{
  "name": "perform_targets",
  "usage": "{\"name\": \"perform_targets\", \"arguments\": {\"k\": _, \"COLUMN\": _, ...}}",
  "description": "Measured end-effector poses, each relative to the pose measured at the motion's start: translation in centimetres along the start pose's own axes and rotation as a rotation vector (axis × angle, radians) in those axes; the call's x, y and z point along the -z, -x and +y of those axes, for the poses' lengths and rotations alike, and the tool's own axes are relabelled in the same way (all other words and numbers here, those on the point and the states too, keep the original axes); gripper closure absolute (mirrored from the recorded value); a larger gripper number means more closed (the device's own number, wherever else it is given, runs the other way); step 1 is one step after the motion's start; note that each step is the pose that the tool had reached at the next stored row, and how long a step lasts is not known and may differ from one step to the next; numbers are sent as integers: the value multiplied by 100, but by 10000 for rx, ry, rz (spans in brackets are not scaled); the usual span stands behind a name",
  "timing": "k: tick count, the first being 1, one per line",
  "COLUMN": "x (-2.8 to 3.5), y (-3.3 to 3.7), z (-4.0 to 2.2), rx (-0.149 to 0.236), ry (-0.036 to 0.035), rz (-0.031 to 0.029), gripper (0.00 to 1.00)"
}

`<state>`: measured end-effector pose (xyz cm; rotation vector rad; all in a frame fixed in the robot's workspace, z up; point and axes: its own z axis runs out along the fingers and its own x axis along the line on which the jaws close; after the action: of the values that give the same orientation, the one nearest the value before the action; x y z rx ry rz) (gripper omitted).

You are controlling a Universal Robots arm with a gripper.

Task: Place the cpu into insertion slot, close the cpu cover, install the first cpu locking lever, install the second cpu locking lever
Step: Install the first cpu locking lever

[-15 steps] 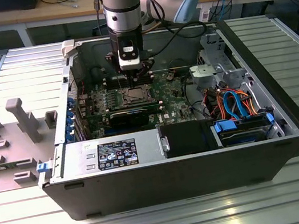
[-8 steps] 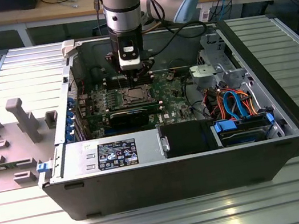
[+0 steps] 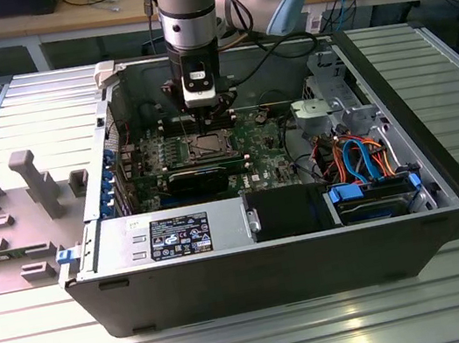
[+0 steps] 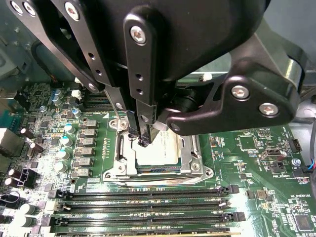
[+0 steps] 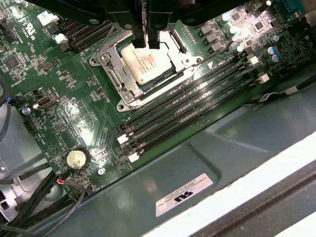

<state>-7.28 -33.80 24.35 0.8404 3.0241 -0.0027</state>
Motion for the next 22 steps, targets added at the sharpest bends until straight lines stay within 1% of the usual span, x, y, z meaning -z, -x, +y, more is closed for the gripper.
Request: {"name": "perform_targets", "arguments": {"k": 22, "x": 0, "y": 0, "z": 0, "rx": 130, "ry": 1, "rz": 0, "gripper": 84}}
